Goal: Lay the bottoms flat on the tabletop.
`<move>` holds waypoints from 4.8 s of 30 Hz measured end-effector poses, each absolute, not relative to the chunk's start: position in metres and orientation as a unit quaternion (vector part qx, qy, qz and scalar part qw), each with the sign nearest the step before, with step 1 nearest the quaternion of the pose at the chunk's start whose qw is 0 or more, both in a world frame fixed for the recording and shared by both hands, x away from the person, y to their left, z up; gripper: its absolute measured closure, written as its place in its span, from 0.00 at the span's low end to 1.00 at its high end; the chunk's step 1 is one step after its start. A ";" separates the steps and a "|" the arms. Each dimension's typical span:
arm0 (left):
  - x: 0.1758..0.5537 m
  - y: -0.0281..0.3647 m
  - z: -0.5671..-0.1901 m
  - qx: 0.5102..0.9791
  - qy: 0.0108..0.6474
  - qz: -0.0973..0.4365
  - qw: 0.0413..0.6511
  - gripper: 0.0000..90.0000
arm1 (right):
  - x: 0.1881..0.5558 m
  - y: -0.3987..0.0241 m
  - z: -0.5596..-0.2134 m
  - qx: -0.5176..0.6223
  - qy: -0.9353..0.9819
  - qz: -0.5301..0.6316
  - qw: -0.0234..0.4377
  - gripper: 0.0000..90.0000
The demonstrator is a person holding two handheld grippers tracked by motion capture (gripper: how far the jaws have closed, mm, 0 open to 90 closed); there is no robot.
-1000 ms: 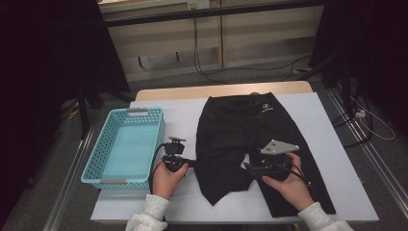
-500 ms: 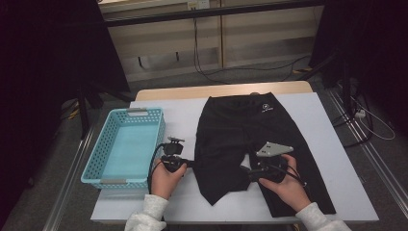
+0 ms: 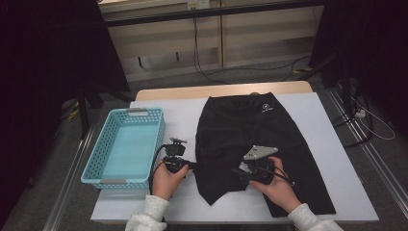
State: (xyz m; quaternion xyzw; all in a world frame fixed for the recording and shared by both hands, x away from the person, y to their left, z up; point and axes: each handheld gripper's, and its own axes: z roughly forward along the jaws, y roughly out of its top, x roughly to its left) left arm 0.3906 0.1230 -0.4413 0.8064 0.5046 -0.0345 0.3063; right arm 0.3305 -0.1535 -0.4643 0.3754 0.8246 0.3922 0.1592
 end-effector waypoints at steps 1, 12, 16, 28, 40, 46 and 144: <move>0.390 0.123 -0.441 0.806 0.504 -0.033 0.307 1.00 | 0.331 -0.153 -0.465 0.375 0.827 0.389 0.155 0.55; 0.394 0.134 -0.436 0.788 0.520 -0.012 0.328 1.00 | 0.326 -0.152 -0.466 0.368 0.833 0.394 0.123 0.83; 0.394 0.134 -0.437 0.788 0.520 -0.007 0.329 1.00 | 0.323 -0.153 -0.463 0.358 0.837 0.393 0.126 0.92; 0.395 0.132 -0.439 0.790 0.512 0.005 0.338 0.99 | 0.306 -0.149 -0.453 0.332 0.841 0.415 0.105 1.00; 0.394 0.127 -0.441 0.799 0.497 0.001 0.338 0.70 | 0.303 -0.147 -0.452 0.318 0.844 0.417 0.108 1.00; 0.390 0.124 -0.442 0.806 0.486 0.001 0.338 0.46 | 0.304 -0.152 -0.452 0.325 0.841 0.417 0.113 1.00; 0.370 0.135 -0.437 0.814 0.468 0.014 0.343 0.69 | 0.346 -0.176 -0.450 0.386 0.809 0.408 0.176 0.75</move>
